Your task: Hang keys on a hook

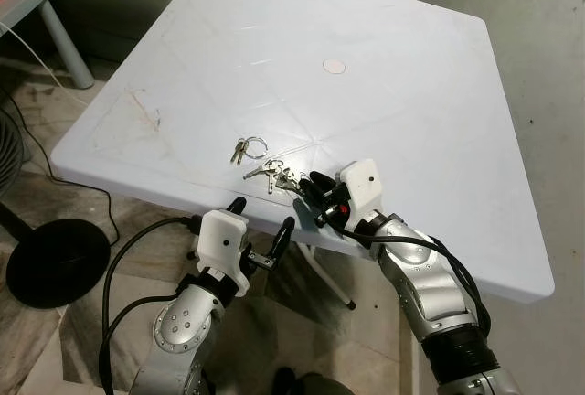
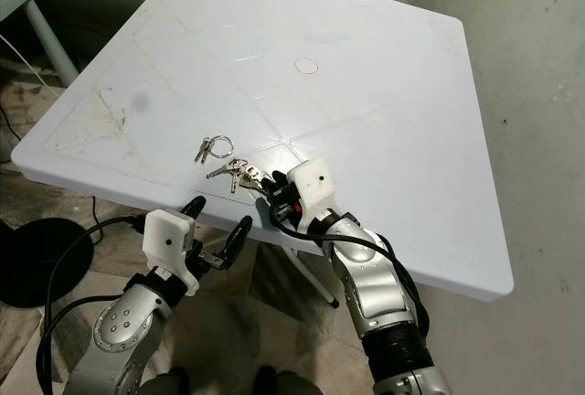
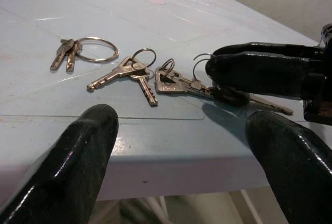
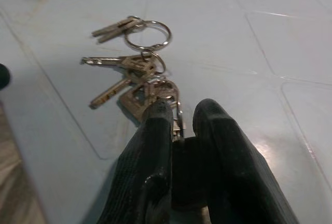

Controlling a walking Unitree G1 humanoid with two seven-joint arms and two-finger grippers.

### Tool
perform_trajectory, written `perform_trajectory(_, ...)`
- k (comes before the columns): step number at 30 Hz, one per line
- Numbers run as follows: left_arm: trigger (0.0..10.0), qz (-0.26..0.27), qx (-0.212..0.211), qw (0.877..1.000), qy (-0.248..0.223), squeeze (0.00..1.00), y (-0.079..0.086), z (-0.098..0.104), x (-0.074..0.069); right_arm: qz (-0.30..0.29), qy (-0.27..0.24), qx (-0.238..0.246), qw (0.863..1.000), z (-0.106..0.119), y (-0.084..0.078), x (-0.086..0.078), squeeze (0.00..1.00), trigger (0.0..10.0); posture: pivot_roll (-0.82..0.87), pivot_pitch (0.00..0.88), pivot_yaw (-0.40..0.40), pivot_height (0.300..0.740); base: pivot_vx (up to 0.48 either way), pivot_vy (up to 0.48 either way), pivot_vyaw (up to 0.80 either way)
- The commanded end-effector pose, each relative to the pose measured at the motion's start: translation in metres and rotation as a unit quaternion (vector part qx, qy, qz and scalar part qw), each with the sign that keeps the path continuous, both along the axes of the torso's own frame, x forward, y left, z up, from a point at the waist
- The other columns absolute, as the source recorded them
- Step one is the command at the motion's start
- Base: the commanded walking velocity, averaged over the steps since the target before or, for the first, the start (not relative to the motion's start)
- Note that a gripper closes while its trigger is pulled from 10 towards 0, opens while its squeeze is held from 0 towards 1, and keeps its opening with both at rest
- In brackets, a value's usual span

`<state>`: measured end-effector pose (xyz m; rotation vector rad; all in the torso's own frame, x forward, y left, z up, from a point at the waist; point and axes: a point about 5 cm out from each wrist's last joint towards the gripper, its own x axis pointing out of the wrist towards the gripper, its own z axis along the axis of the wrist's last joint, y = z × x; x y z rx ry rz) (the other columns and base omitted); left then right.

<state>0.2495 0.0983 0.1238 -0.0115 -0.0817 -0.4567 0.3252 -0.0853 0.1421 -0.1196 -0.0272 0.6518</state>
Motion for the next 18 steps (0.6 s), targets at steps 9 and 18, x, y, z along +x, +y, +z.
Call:
perform_trajectory(9, 10.0, 0.000, 0.001, 1.000, -0.005, 0.00, -0.0021, 0.0022, -0.0027, -0.003, -0.007, -0.012, 1.000, -0.0010, -0.0003, 0.0001, 0.00, 0.0, 0.19, 0.219, -0.183, 0.740, 0.000, 0.000, 0.00)
perform_trajectory(18, 10.0, 0.003, 0.001, 1.000, -0.006, 0.00, -0.0012, 0.0026, -0.0014, -0.006, -0.020, 0.001, 1.000, 0.0013, -0.0069, -0.0016, 0.00, 0.0, 0.19, 0.224, -0.181, 0.740, 0.000, 0.000, 0.00)
